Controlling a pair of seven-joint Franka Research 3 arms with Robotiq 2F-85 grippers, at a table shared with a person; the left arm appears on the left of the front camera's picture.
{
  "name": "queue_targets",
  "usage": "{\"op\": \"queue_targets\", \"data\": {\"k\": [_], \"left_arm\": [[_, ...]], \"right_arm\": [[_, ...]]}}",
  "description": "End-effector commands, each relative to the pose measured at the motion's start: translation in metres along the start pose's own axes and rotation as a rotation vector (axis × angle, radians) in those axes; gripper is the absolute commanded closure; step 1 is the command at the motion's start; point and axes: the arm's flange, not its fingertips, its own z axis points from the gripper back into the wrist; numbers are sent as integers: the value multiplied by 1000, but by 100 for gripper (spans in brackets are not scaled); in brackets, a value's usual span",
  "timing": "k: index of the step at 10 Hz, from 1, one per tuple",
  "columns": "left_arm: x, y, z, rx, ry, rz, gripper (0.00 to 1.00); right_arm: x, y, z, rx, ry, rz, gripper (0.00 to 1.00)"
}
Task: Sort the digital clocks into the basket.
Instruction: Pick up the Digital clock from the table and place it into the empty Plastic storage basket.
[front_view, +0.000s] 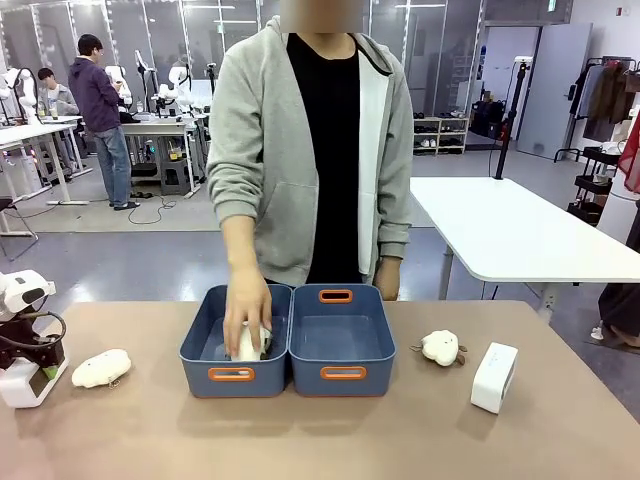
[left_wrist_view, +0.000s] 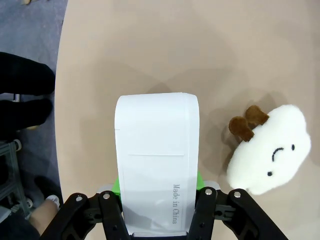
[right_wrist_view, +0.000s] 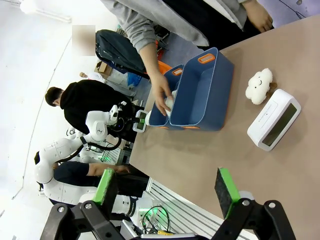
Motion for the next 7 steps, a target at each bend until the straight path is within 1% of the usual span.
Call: {"op": "queue_targets", "data": {"k": [1, 2, 3, 4, 5, 6, 7], "left_arm": [[1, 2, -1, 3, -1, 0, 62], [0, 0, 0, 0, 0, 0, 49], [6, 2, 22, 32, -13, -28, 49], [11, 9, 36, 81, 1, -31, 49], [13, 14, 51, 54, 9, -22, 49], [13, 14, 71, 32, 22, -57, 49], [12, 13, 97, -57, -36, -117, 49]], "right_arm": [[1, 0, 1, 11, -8, 18, 0], [1, 0, 1, 11, -8, 18, 0], [1, 0, 1, 11, -8, 18, 0], [1, 0, 1, 11, -8, 18, 0], [1, 0, 1, 11, -8, 18, 0], [1, 0, 1, 11, -8, 18, 0], [1, 0, 1, 11, -8, 18, 0]]}}
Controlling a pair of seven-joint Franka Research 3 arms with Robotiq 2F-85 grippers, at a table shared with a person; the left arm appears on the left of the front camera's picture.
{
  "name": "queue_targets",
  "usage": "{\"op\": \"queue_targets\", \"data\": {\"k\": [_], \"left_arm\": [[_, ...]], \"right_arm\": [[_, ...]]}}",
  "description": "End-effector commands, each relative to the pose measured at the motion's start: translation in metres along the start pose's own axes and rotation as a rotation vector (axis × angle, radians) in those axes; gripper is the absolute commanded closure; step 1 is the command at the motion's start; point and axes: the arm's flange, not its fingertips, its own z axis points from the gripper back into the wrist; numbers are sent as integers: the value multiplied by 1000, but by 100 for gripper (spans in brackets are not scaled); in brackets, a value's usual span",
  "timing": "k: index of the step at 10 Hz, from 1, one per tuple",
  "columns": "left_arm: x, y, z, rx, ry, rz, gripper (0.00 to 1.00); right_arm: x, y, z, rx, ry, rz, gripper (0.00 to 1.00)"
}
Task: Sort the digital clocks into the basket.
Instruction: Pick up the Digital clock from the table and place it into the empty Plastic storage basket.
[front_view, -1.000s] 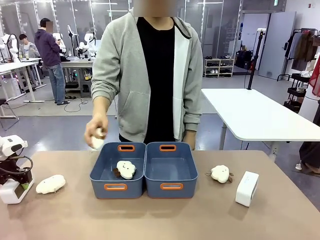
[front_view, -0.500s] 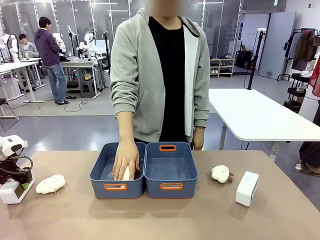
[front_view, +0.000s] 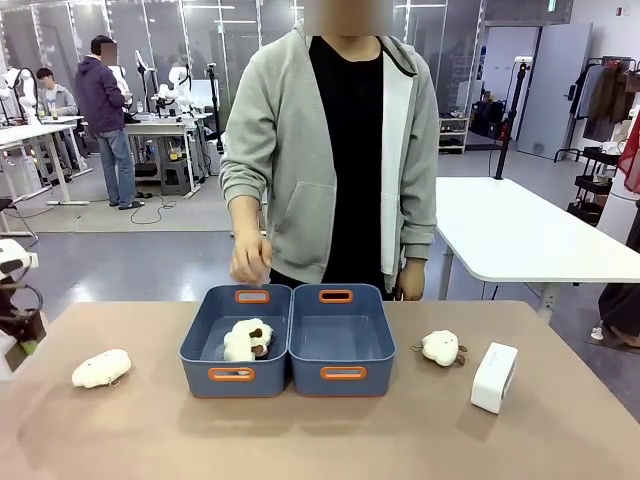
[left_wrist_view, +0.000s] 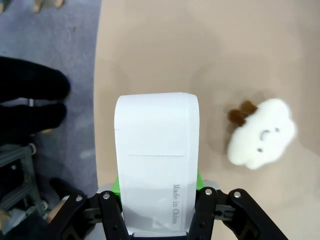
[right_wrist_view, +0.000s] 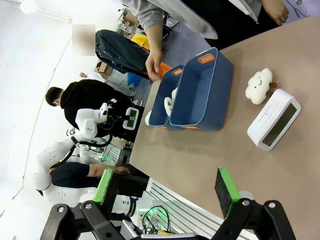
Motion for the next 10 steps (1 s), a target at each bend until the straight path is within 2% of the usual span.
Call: {"op": "queue_targets", "data": {"k": [1, 3, 4, 5, 6, 7, 9, 10], "left_arm": [[0, 0, 43, -101, -60, -97, 49], [-2, -13, 70, -145, -96, -166, 49], [0, -38, 89, -159, -126, -236, 49], [2, -83, 116, -168, -159, -345, 49], [4, -122, 134, -149, -141, -417, 49], [8, -159, 154, -191, -178, -450, 49], [47, -257, 175, -210, -277, -517, 49], [58, -305, 177, -231, -276, -566, 49]], "right_arm": [[2, 1, 1, 11, -8, 19, 0], [2, 1, 1, 11, -8, 19, 0], [2, 1, 1, 11, -8, 19, 0], [2, 1, 1, 11, -8, 19, 0], [2, 1, 1, 11, -8, 19, 0], [2, 1, 1, 11, -8, 19, 0], [2, 1, 1, 11, -8, 19, 0], [2, 1, 1, 11, -8, 19, 0]]}}
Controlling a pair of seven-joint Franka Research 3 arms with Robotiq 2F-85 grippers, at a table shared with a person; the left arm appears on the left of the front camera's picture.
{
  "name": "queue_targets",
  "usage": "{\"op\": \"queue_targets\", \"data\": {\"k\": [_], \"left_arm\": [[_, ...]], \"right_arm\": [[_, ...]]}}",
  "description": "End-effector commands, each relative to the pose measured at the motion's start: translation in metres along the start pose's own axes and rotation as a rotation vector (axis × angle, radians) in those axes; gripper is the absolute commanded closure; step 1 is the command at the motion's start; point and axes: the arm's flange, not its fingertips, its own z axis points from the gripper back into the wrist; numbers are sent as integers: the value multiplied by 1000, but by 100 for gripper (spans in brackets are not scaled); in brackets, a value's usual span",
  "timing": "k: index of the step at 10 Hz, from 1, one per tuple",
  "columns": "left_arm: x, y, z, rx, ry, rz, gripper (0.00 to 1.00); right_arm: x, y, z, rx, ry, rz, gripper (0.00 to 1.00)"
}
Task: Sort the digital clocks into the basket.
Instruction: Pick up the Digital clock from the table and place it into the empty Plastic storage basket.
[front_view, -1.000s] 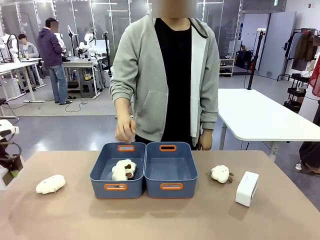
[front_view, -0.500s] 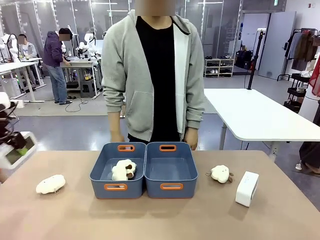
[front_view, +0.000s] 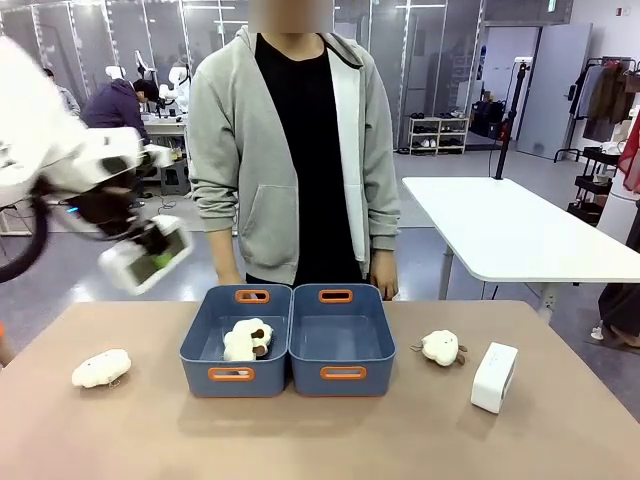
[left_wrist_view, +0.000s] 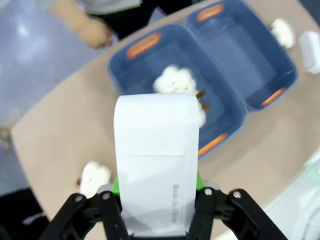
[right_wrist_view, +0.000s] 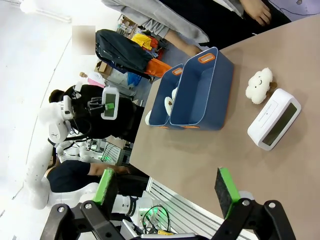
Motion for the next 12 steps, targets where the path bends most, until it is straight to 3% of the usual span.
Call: {"op": "queue_targets", "data": {"k": [1, 3, 6, 8, 12], "left_arm": [[61, -27, -40, -20, 16, -16, 49], [91, -81, -99, -18, 84, 28, 49], [106, -138, -176, 20, 66, 100, 49], [127, -155, -211, -32, 63, 170, 49], [137, -163, -248, 23, 223, 354, 49]], "right_arm": [[2, 0, 1, 11, -9, 19, 0], [2, 0, 1, 11, -9, 19, 0], [2, 0, 1, 11, -9, 19, 0], [2, 0, 1, 11, -9, 19, 0], [2, 0, 1, 11, -9, 19, 0]]}}
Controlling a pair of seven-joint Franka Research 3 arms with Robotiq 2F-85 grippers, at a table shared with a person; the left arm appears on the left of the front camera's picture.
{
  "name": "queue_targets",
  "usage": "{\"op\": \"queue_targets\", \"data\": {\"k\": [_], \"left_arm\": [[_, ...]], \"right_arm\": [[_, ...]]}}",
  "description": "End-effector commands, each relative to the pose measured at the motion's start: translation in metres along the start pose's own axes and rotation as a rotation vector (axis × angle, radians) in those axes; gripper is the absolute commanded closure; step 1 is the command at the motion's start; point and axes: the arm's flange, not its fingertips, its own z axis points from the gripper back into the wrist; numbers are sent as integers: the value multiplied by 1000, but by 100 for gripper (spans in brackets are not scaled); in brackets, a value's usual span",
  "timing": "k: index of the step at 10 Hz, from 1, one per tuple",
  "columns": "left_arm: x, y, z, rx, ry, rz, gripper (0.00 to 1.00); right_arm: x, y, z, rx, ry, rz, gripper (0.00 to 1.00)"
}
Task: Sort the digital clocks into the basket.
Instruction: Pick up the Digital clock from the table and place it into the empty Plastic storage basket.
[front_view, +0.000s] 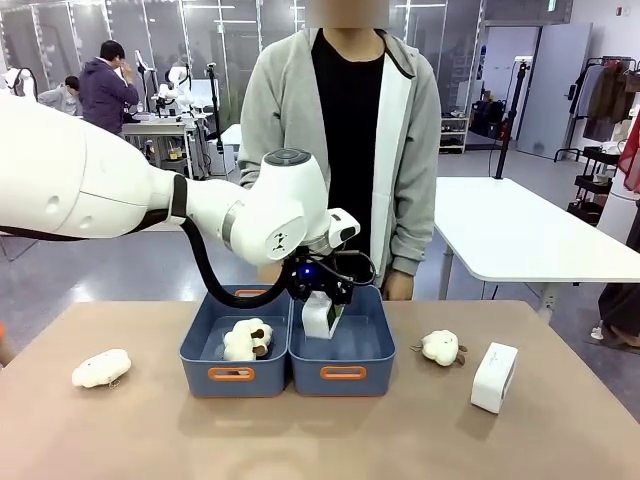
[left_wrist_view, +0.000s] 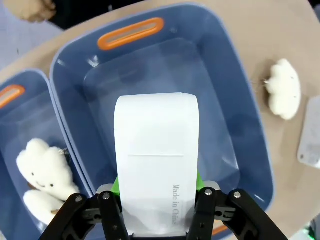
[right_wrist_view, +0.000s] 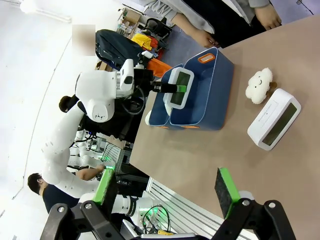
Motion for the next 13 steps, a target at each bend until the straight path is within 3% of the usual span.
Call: {"op": "queue_targets", "data": {"k": [1, 2, 3, 4, 9, 13], "left_arm": [[15, -10, 0, 23, 47, 84, 49], [14, -11, 2, 24, 67, 89, 38], [13, -10, 4, 49, 79, 100, 15], [15, -7, 1, 76, 78, 118, 0], [-7, 31, 31, 16, 54, 129, 0], [-58, 85, 63, -118, 16, 85, 0]], "right_arm": [[2, 0, 0, 11, -9, 19, 0], [2, 0, 0, 11, -9, 19, 0], [2, 0, 0, 11, -9, 19, 0], [2, 0, 0, 11, -9, 19, 0], [2, 0, 0, 11, -9, 19, 0], [2, 0, 0, 11, -9, 19, 0]]}}
